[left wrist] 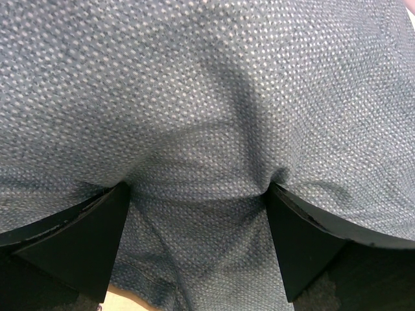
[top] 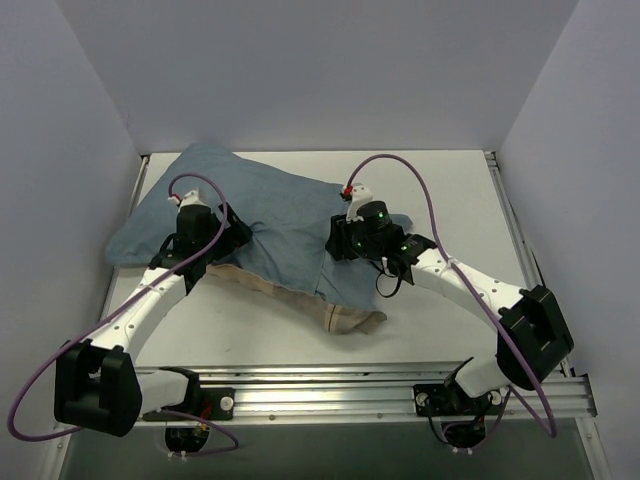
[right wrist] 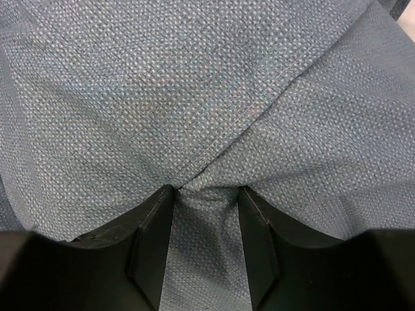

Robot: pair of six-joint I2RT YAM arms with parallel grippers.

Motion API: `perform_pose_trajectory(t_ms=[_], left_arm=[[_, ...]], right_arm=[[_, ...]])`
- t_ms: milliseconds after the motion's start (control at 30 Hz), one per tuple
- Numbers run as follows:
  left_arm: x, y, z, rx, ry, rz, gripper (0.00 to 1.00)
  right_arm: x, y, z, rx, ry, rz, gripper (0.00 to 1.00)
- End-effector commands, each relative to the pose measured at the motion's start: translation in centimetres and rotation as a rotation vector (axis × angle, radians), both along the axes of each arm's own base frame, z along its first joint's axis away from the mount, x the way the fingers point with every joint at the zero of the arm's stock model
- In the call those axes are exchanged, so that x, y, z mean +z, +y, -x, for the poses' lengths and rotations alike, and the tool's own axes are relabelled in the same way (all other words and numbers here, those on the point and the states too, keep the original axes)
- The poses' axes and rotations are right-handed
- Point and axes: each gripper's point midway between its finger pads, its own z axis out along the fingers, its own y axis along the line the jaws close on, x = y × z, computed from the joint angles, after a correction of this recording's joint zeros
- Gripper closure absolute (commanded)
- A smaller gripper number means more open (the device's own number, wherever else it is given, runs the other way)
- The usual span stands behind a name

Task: Remove the pillowcase from the pillow

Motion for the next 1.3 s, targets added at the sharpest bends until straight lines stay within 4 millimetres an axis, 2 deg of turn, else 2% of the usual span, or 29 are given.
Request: perform_pose_trajectory(t_ms=[0,133,300,533,600,767,967,1133,1267], left_arm=[[-0.1,0.4,0.5,-0.002,0.018,-0.012,0.06],[-0.3,0.4,0.6,-0.001,0.022,-0.015,0.06],[-0.6,0.4,0.7,-0.001,0.031,-0.017,0.06],[-0.7,0.4,0.8,-0.005,0.037,-0.018,0.06],[-0.7,0.3,0.7,-0.011,0.036,-0.016,0.06],[-0.9,0.1,0.7,-0.020,0.040,-0.014,0.06],[-1.2,0.0,0.8,-0.023,0.046,-0.009,0.06],[-1.5,-0.1,0.8,-0.028,0.051,-0.004,0.06],[-1.6,0.0,0.9,-0.026,0.054,-0.008,0.06]], right_arm=[[-0.2,-0.4,-0.2,-0.006,-0.024,0.031,0.60],[-0.1,-0.7,0.8,0.031,-0.030,0.030,0.55],[-1.4,-1.0,1.5,0.069,-0.008,0.058,0.55],[-2.2,-1.0,1.6,0.079,0.001,0.075,0.54],[-2.1,-0.4,1.6,0.105,-0.002,0.062,0.51],[-0.1,2.0,1.7,0.188,-0.048,-0.034,0.39],[1.4,3.2,0.4,0.182,-0.087,-0.070,0.34],[1.7,3.1,-1.4,0.108,-0.116,-0.056,0.33],[2.4,2.7,-2.1,0.058,-0.135,-0.058,0.33]])
